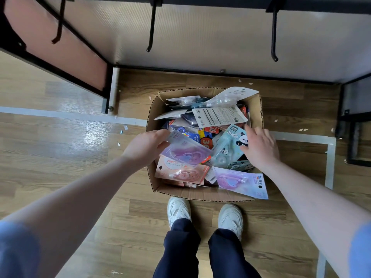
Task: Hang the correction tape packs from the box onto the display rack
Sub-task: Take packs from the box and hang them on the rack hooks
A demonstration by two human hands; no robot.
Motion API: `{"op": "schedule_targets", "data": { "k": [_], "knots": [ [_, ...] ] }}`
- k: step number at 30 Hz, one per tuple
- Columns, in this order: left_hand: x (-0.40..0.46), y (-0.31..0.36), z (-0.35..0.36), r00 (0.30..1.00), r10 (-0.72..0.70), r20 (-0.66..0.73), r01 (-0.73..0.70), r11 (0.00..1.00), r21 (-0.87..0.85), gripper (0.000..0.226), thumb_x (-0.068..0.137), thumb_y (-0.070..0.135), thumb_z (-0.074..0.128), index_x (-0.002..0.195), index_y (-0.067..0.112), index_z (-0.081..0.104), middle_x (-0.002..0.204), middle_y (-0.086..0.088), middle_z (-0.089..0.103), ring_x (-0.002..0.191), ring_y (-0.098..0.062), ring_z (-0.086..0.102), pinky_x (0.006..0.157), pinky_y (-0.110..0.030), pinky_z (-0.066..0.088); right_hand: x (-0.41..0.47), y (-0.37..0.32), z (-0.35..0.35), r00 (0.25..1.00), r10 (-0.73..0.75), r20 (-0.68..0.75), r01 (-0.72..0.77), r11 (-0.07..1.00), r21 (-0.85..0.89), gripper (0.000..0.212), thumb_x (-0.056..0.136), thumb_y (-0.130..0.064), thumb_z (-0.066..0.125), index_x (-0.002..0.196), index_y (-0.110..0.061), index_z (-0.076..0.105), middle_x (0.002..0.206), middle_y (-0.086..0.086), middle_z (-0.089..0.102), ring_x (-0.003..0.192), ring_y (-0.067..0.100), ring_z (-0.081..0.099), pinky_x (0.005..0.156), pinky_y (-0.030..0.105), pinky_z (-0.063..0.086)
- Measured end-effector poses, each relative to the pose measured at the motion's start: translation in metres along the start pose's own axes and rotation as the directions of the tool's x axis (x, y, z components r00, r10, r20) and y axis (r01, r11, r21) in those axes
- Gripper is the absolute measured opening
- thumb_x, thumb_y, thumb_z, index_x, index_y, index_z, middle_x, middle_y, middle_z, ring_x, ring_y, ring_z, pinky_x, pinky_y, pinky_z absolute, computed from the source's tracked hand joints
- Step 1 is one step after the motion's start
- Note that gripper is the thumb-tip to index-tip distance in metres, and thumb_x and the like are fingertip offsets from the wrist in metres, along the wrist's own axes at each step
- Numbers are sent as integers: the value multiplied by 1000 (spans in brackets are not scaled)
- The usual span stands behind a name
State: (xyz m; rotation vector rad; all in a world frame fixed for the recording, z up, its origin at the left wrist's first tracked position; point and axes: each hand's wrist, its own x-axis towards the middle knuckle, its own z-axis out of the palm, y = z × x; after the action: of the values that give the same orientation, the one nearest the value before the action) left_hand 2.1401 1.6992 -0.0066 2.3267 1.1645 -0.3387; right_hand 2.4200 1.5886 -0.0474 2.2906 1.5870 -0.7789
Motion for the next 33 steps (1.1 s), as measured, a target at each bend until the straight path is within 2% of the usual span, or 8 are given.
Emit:
{"op": "schedule_targets", "data": {
  "k": [6, 10, 14, 18, 21, 23, 26, 33],
  "knots": [
    [-1, 2, -4, 998, -65, -3, 65, 996, -58, 17, 91, 22, 54, 92, 5, 57, 86, -11, 63, 77, -34, 58, 60, -36, 45, -4, -2, -7, 1000, 9, -8, -7, 976, 219, 19, 92, -21, 53, 106, -8, 58, 103, 13, 57, 95, 31, 52, 68, 32, 37],
    [-8, 8, -12, 997, -70, -39, 70, 998, 3, 16, 94, 21, 48, 101, 7, 54, 91, -11, 62, 80, -35, 58, 60, -35, 42, -12, -5, -12, 999, 34, -10, -28, 938, 346, 22, 92, -24, 52, 85, -5, 59, 83, 12, 61, 73, 30, 54, 54, 32, 32],
    [-21, 15, -21, 997, -49, -64, 50, 999, 20, 19, 97, 21, 42, 110, 9, 50, 93, -13, 62, 82, -36, 58, 58, -32, 34, -25, -10, -26, 998, 35, -48, -14, 921, 389, 23, 91, -28, 55, 82, -8, 63, 75, 11, 62, 72, 30, 56, 54, 34, 37],
    [-36, 21, -34, 996, -31, -89, 30, 999, -17, 22, 98, 22, 41, 113, 11, 51, 95, -12, 60, 84, -37, 58, 61, -36, 40, -40, -13, -50, 996, 39, -78, -5, 917, 399, 23, 92, -28, 56, 77, -11, 62, 69, 5, 60, 68, 27, 55, 50, 30, 32],
    [-46, 28, -49, 994, -63, -88, 65, 998, 20, 23, 99, 24, 40, 115, 14, 53, 102, -8, 61, 87, -35, 59, 59, -33, 33, -51, -12, -68, 993, 41, -109, 8, 907, 421, 16, 91, -29, 57, 88, -19, 68, 80, 2, 67, 73, 23, 59, 53, 31, 43],
    [-52, 31, -60, 991, -57, -121, 55, 998, -19, 21, 97, 21, 43, 113, 14, 55, 101, -10, 62, 84, -36, 59, 59, -34, 38, -57, -10, -80, 989, 53, -136, 10, 906, 424, 17, 91, -31, 58, 96, -20, 70, 86, 3, 70, 75, 23, 60, 56, 35, 48],
    [-61, 39, -85, 984, -47, -174, 33, 996, -85, 18, 94, 18, 50, 107, 12, 60, 96, -11, 65, 81, -34, 59, 63, -36, 45, -66, -8, -100, 984, 61, -167, 16, 904, 427, 19, 90, -34, 58, 96, -21, 70, 87, 3, 70, 74, 25, 59, 53, 29, 38],
    [-78, 66, -148, 959, -22, -282, 0, 997, -79, 17, 90, 25, 53, 97, 14, 65, 88, -9, 65, 81, -35, 59, 63, -37, 47, -96, -13, -178, 971, 47, -232, 65, 889, 452, 18, 88, -29, 58, 80, -16, 67, 74, 4, 64, 75, 29, 54, 60, 34, 38]
  ]
}}
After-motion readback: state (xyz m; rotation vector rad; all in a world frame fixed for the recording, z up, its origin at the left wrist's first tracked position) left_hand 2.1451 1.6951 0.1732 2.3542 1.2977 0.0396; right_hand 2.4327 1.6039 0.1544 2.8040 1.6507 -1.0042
